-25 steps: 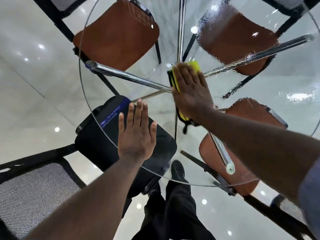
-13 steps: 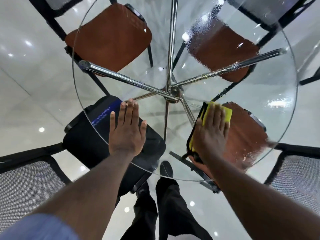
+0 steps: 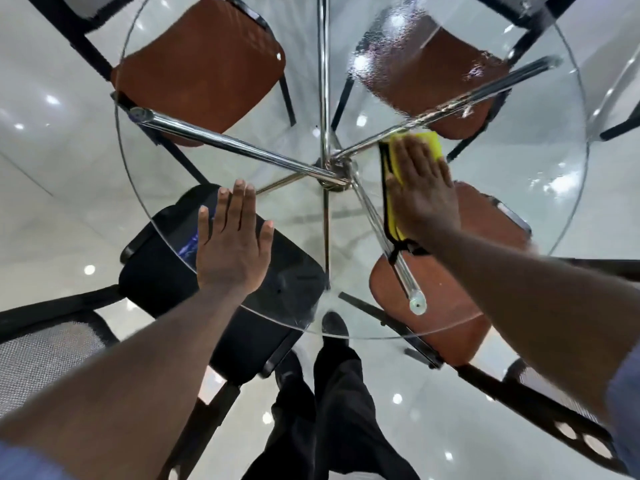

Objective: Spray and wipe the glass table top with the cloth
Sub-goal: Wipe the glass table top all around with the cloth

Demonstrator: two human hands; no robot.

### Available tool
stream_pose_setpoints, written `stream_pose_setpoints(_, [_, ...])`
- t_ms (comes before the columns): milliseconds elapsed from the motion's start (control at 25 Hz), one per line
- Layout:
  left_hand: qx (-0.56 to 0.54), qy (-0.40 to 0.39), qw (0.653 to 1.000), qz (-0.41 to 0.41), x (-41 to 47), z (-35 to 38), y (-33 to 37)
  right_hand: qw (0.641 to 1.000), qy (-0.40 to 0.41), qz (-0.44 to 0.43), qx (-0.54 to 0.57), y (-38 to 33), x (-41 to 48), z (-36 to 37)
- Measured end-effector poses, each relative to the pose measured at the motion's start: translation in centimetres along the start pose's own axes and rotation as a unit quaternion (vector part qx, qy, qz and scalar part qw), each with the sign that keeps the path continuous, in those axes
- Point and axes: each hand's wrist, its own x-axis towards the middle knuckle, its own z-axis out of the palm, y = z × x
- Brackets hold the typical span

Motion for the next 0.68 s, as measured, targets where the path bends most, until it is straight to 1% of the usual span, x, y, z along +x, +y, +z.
stream_pose_setpoints(80, [-0.024,-0.006,1.0,-0.003,0.2,-0.5,0.0,0.996,-0.011,0.091,0.004,2.4,-6.2,-0.5])
stream_pose_setpoints(120, [-0.024,-0.014,1.0,-0.007,0.3,-0.9,0.1,0.991,-0.022,0.133,0.01,1.8,-9.4,-0.2])
stream_pose_setpoints(160, [-0.018,-0.014,1.0,-0.009,0.4,-1.3,0.5,0.99,-0.024,0.142,0.008,0.0,-12.0,0.2])
stream_pose_setpoints(200, [-0.008,-0.001,1.0,-0.007,0.3,-1.6,1.1,0.994,-0.027,0.105,-0.005,-2.2,-13.7,0.9])
stream_pose_setpoints(240, [0.002,0.019,1.0,0.009,-0.1,-1.6,1.9,0.999,-0.031,0.027,-0.014,-4.4,-14.3,1.7])
stream_pose_setpoints(280, [0.011,0.038,0.998,0.046,-0.7,-1.3,2.8,0.997,-0.03,-0.069,-0.021,-5.7,-13.6,2.5])
stream_pose_setpoints(320, [0.019,0.046,0.994,0.093,-1.1,-0.6,3.7,0.986,-0.014,-0.16,-0.032,-6.0,-11.4,3.0])
stream_pose_setpoints(360, [0.025,0.044,0.989,0.137,-1.4,0.1,4.3,0.974,0.011,-0.226,-0.03,-5.6,-8.2,3.3])
stream_pose_setpoints(400, [0.029,0.037,0.985,0.166,-1.6,0.7,4.7,0.969,0.025,-0.245,-0.027,-4.8,-5.0,3.0])
stream_pose_setpoints(440, [0.033,0.032,0.983,0.179,-1.7,1.2,4.8,0.977,0.023,-0.213,-0.019,-3.5,-2.3,2.4])
stream_pose_setpoints(520, [0.042,0.037,0.983,0.173,-1.6,1.8,4.7,0.996,0.008,-0.09,-0.002,0.5,0.3,1.0])
stream_pose_setpoints(600, [0.041,0.022,0.985,0.169,-1.3,1.9,4.7,1.0,0.005,0.004,0.005,4.1,-2.0,-0.2])
stream_pose_setpoints(680, [0.033,0.021,0.985,0.171,-1.4,1.7,4.6,0.997,-0.003,0.072,-0.002,5.5,-7.4,-0.9])
